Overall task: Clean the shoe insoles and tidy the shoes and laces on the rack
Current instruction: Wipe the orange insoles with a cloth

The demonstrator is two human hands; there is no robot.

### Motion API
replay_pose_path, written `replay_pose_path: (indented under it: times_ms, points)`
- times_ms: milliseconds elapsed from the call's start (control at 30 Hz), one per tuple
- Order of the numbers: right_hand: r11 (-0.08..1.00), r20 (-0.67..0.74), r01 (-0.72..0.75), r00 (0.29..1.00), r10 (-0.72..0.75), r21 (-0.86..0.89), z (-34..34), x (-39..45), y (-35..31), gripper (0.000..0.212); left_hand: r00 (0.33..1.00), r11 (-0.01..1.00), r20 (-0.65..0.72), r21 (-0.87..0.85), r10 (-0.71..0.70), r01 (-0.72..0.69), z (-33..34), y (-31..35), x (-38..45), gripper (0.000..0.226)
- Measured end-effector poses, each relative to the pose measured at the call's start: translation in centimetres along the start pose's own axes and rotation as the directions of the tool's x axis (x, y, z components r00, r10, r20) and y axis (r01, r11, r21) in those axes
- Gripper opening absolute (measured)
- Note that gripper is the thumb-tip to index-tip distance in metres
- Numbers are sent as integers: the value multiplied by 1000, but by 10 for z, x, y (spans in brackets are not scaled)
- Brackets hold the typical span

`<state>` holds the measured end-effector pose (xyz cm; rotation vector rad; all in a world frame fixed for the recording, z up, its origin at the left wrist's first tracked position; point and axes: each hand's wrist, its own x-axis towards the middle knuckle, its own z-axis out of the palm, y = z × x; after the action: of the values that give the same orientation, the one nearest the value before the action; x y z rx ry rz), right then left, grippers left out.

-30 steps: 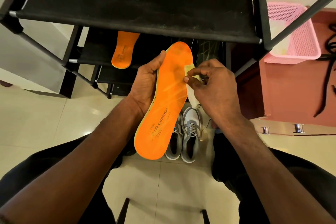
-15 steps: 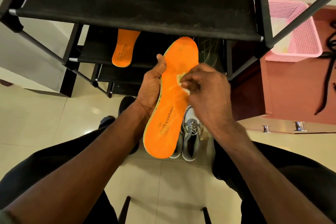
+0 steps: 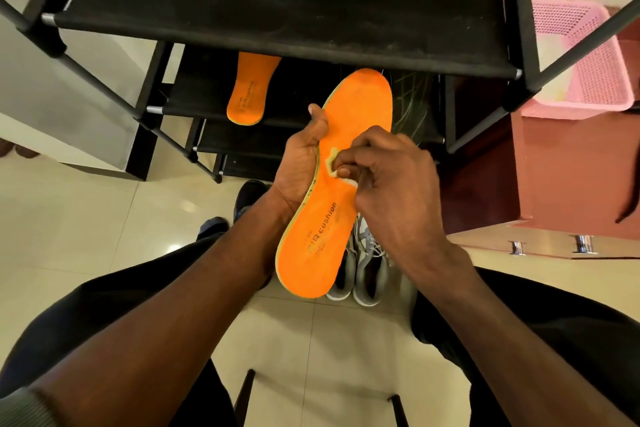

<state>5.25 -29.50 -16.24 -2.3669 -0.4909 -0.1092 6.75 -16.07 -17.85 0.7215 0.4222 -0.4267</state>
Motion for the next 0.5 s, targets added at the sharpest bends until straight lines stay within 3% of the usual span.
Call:
replay_pose_path:
  times_ms: [67,100,167,233,267,400,500]
  points:
    - [978,-73,-107,993,96,-180,-4,6,10,25,1000,999,-3,36,3,-3,5,-2,-2,64]
    - [971,-92,-144,987,128,-189,-5,8,12,25,1000,999,-15,37,9,-8,6,-3,-2,64]
    - [995,-74,-81,994,76,-62,-3,8,5,19,999,1000,-42,-3,19,-20,5,-3,0,67]
    - [998,-41,15,999,-13,59,3,-1,-8,30,999,999,-29,-17,32,-33,4,-1,1,70]
    - [999,-23,22,1000,-21,39,4,-4,-11,31,999,999,-13,-16,30,-30,3,0,2,73]
    - [928,-43,-161,987,156,-336,-14,10,8,22,1000,999,-27,35,3,-2,7,-5,-1,58]
    - [864,-108,-313,949,295,-393,-29,21,23,18,999,996,-51,91,18,-14,12,-5,-6,53]
